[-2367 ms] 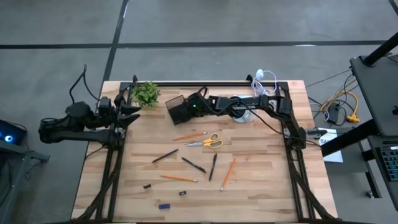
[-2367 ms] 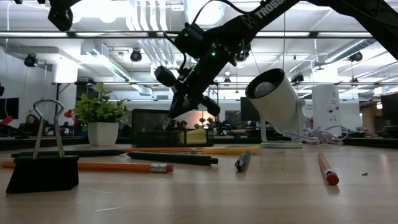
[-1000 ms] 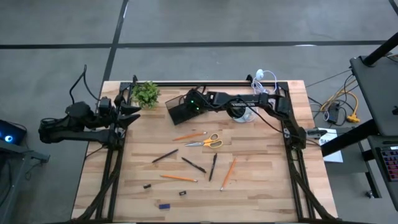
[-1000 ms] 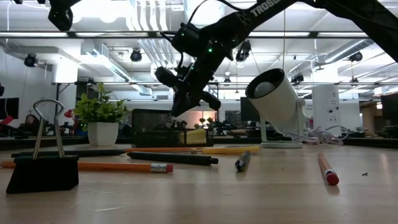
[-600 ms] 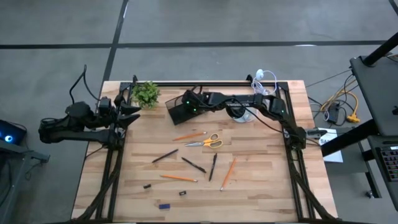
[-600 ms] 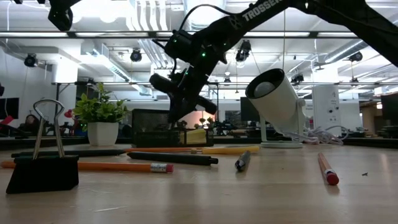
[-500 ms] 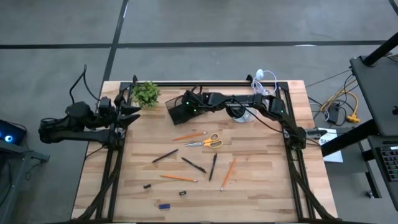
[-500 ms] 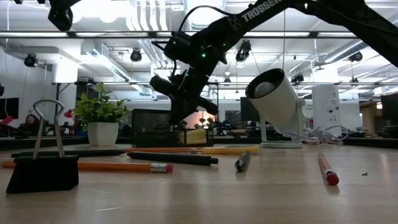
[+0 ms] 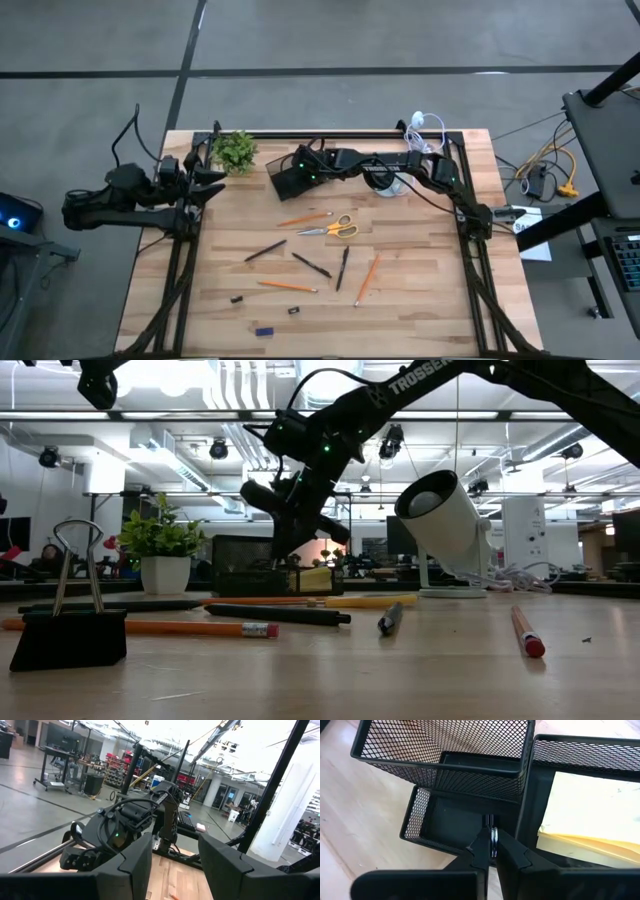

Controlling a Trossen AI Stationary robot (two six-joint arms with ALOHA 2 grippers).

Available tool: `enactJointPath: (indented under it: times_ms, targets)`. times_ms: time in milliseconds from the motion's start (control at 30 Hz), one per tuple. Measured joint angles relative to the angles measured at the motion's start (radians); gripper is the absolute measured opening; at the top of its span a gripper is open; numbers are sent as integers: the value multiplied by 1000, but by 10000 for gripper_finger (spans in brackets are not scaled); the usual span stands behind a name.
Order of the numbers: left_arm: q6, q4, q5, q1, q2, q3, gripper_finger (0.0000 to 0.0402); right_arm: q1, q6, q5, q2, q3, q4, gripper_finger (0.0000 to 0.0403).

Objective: Pick and place office supplies into organizer
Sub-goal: Put the right black binder clip into the black desk organizer, then put the bottom right yellow pencil into the black desk organizer

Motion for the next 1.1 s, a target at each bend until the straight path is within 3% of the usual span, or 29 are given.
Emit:
enactJointPath:
  times_ms: [533,1100]
  targets:
    - [0,0,0,0,0,0,146,0,10,-8,-1,12,-4,90]
    - [-1,0,1,0,0,0,146,76,-197,-9,-13,264,-84,73]
